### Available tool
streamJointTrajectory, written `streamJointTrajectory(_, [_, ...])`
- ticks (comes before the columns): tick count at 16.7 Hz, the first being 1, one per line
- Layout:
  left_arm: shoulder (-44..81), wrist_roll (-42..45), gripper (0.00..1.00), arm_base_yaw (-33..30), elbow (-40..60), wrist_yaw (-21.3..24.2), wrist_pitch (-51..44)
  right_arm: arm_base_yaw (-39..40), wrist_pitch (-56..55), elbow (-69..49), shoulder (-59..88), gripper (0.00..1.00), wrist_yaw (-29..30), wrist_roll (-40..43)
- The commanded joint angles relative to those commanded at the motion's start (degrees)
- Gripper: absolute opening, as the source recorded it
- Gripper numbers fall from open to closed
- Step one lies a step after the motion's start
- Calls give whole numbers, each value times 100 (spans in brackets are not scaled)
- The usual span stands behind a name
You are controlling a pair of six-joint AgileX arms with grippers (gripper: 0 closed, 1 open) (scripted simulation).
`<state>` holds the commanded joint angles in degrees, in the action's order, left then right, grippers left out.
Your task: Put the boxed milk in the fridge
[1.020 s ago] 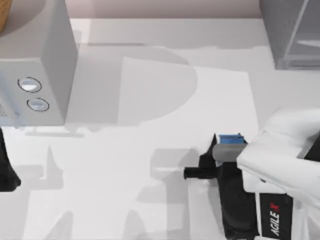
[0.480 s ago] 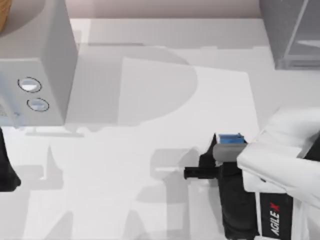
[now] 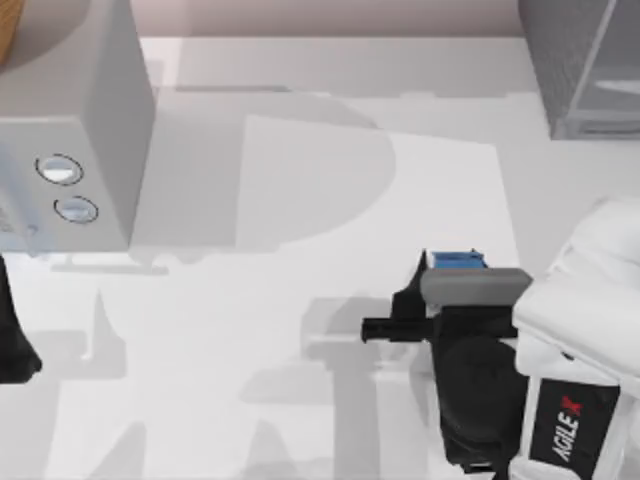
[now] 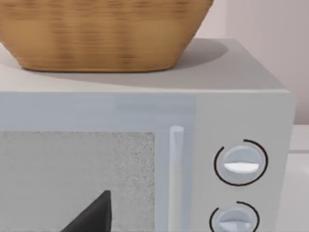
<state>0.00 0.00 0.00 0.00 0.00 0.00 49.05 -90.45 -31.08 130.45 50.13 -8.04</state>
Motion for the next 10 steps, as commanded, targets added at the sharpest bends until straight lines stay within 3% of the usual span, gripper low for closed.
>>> streamJointTrajectory(10, [0, 0, 100, 0, 0, 0, 0, -1, 3595, -2, -3499, 0, -16, 8])
